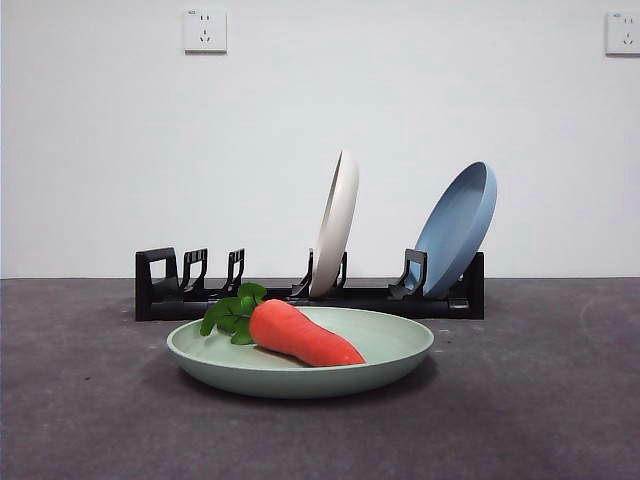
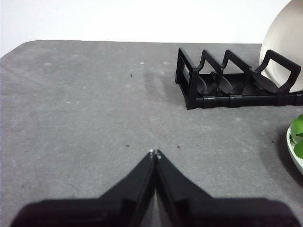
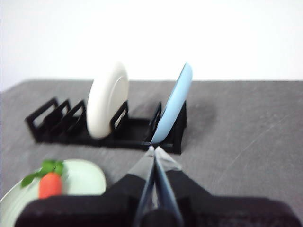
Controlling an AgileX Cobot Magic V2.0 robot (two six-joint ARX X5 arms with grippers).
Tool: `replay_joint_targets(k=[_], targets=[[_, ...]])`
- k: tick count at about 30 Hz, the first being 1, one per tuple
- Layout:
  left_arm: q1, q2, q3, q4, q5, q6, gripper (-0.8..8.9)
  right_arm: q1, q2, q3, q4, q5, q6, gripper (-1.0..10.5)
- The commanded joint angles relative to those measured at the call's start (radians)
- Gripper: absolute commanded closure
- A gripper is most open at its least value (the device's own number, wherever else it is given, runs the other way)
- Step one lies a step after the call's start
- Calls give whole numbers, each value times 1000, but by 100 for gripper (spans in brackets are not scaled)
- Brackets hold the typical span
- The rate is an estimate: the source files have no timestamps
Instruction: Take the green plate from the plate rack,put the plate on the table,take the carrot from the table,put the carrot in the plate
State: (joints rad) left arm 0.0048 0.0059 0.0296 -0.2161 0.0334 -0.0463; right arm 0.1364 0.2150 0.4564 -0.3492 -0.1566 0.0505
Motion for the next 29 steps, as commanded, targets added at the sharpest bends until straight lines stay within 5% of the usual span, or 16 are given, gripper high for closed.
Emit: replay_joint_targets(k=[1, 13, 29], targets=[[3, -3, -13, 1, -3, -6, 817, -18, -73, -155, 109, 8, 58, 946], [3, -3, -13, 1, -3, -6, 817, -26, -214, -425, 162, 7, 58, 946], [3, -3, -13, 1, -3, -7, 817, -25, -214, -444, 162, 8, 80, 946]])
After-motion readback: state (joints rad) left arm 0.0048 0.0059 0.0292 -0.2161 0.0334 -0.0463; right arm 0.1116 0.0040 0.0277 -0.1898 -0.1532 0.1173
